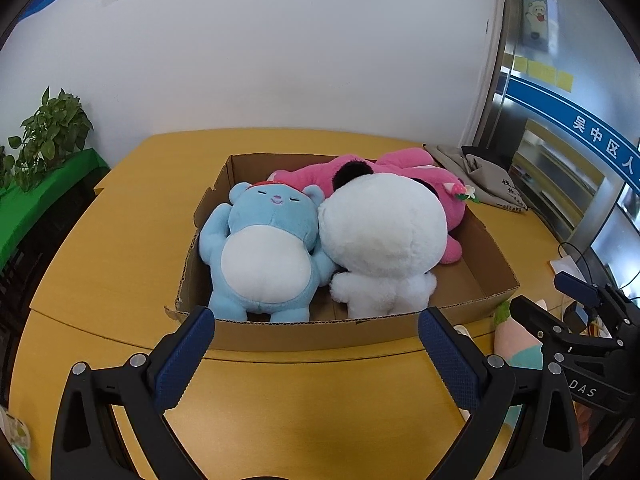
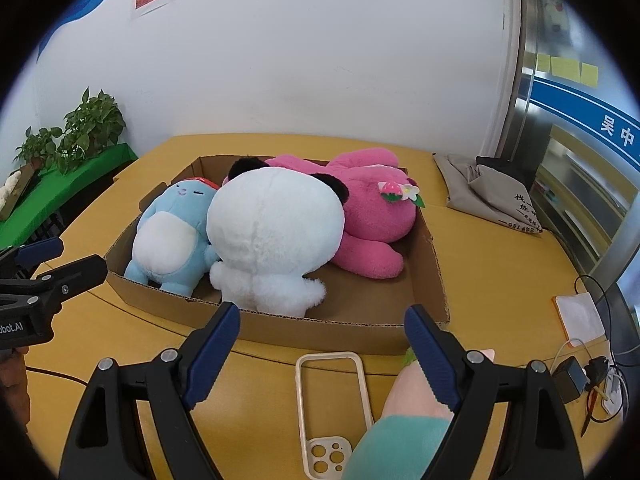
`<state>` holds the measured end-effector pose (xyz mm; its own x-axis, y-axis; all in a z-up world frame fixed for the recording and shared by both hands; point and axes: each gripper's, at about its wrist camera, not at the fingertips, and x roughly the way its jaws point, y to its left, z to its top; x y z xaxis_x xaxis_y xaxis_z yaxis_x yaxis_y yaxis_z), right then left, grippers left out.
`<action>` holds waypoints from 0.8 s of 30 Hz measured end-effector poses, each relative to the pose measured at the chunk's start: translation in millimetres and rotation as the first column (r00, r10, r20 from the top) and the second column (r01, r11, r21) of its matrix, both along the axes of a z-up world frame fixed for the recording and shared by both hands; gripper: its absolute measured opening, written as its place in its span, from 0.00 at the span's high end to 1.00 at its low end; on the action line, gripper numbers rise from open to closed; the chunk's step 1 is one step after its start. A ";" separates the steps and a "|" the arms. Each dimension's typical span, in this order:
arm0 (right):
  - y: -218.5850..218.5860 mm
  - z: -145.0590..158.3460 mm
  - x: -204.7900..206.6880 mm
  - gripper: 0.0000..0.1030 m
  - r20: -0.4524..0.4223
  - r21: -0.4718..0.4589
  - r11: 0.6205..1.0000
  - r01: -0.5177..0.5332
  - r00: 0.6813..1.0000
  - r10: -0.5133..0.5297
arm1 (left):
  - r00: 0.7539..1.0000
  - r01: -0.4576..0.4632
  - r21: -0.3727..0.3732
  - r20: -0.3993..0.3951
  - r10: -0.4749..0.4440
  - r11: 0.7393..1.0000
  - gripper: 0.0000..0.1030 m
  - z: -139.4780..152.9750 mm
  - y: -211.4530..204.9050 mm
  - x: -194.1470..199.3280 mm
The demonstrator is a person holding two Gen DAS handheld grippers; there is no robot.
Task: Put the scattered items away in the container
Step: 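Move both tools toward the pink pig in the teal shirt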
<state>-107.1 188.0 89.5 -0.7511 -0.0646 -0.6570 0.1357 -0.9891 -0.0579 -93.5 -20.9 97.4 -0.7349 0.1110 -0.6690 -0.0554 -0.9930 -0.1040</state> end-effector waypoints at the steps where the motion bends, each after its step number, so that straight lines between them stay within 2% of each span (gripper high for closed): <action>1: -0.2 -0.3 0.0 0.18 0.000 0.000 1.000 0.000 1.000 0.000 | 1.000 0.002 0.000 0.000 -0.002 1.000 0.00 -0.6 0.7 0.3; 24: 2.7 -5.3 4.6 0.18 0.016 -0.005 1.000 0.006 1.000 -0.006 | 0.999 0.035 -0.007 0.017 -0.035 0.999 0.00 -7.1 13.2 2.6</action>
<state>-102.6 190.6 84.2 -0.7409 -0.0632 -0.6686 0.1306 -0.9901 -0.0510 -90.9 -7.7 90.2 -0.7191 0.1316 -0.6824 -0.0880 -0.9912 -0.0985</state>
